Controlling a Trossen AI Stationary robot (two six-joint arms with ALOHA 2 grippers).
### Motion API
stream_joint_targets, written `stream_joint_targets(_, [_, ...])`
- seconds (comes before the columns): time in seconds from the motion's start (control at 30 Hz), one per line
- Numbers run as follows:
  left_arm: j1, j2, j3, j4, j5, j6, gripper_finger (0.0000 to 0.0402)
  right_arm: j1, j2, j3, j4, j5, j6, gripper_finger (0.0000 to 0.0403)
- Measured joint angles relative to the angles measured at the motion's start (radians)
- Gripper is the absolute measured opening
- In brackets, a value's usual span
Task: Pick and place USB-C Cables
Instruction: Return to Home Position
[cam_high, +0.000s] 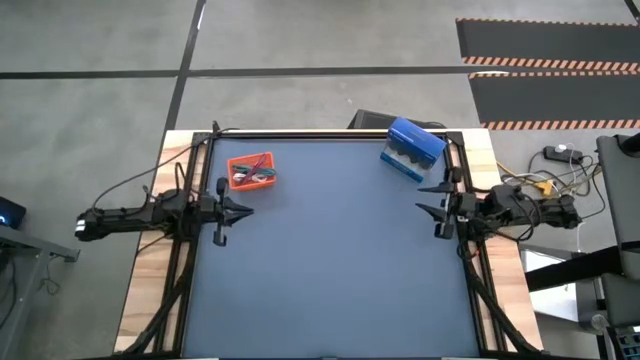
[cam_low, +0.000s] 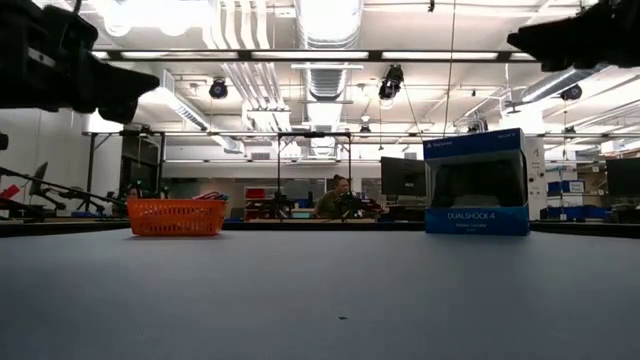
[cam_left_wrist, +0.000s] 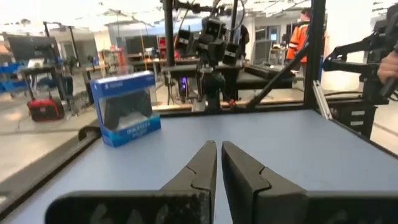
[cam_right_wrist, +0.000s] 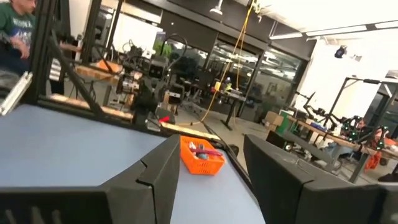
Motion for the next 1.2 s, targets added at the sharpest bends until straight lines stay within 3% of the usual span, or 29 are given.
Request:
stream_joint_targets(0.37, [0.001, 0.033, -0.01, 0.005, -0.009, -0.034, 0.001, 0.0, 0.0, -0.155, 0.174, 0.0, -0.009, 0.0105])
stream_joint_targets(0.63, [0.001, 0.034, -0.01, 0.005, -0.021, -0.039, 0.001, 0.0, 0.021, -0.159, 0.134, -0.004, 0.172, 0.0044])
stream_joint_targets(0.77, [0.0, 0.042, -0.011, 0.004, -0.021, -0.04, 0.001, 0.0, 0.025, -0.16, 0.134, 0.0, 0.271, 0.0034])
stream_joint_targets(1.2, [0.0, 0.069, -0.013, 0.005, -0.022, -0.04, 0.001, 0.0, 0.035, -0.16, 0.126, 0.0, 0.263, 0.0034])
